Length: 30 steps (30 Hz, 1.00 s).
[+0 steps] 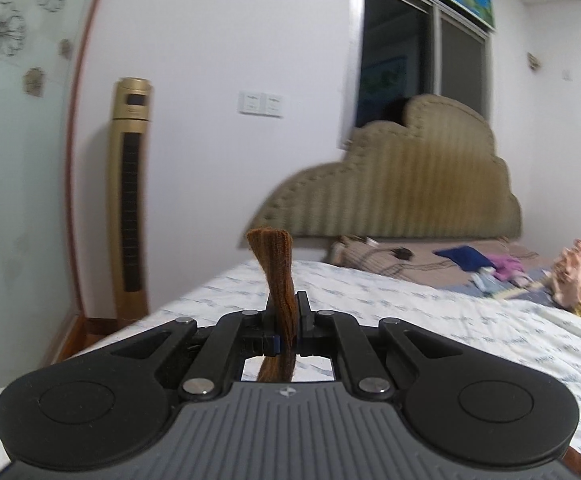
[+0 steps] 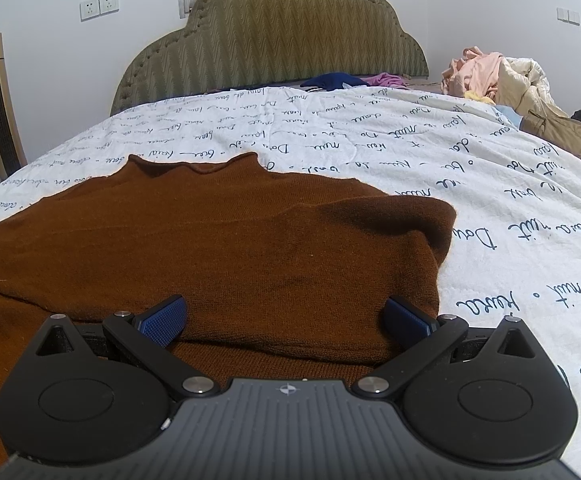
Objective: Fold small clothes
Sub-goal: 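Lift the sleeve with the left tool and carry it over the sweater body, then lay the sleeve across the sweater body and open the left tool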
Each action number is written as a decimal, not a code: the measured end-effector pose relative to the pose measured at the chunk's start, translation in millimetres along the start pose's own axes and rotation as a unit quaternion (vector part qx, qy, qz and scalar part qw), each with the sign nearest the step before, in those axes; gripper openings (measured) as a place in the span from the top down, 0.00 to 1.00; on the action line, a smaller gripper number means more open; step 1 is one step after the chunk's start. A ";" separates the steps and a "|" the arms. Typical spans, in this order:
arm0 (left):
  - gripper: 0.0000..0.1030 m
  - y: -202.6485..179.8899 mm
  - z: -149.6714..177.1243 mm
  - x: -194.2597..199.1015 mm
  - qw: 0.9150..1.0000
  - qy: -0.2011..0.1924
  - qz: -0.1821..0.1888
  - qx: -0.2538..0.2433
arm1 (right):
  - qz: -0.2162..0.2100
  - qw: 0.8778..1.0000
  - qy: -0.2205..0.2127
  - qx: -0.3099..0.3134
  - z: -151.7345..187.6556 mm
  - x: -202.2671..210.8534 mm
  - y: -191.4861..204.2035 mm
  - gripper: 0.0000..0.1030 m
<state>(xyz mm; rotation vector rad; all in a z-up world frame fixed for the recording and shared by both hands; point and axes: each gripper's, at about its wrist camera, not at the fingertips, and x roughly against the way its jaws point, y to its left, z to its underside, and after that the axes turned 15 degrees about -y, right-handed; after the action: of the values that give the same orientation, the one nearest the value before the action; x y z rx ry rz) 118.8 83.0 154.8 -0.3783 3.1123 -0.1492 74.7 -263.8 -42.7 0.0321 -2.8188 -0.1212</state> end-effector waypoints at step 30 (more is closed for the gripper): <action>0.94 -176.1 56.8 25.1 0.966 0.107 0.227 -0.066 | 0.026 0.999 0.002 0.042 -6.3 21.6 3.6 0.00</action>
<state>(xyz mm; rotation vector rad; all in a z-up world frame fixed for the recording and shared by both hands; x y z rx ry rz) 137.2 -98.6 115.1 0.3813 3.3231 0.0232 56.2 -261.6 -29.7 -0.0220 -2.8162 0.0080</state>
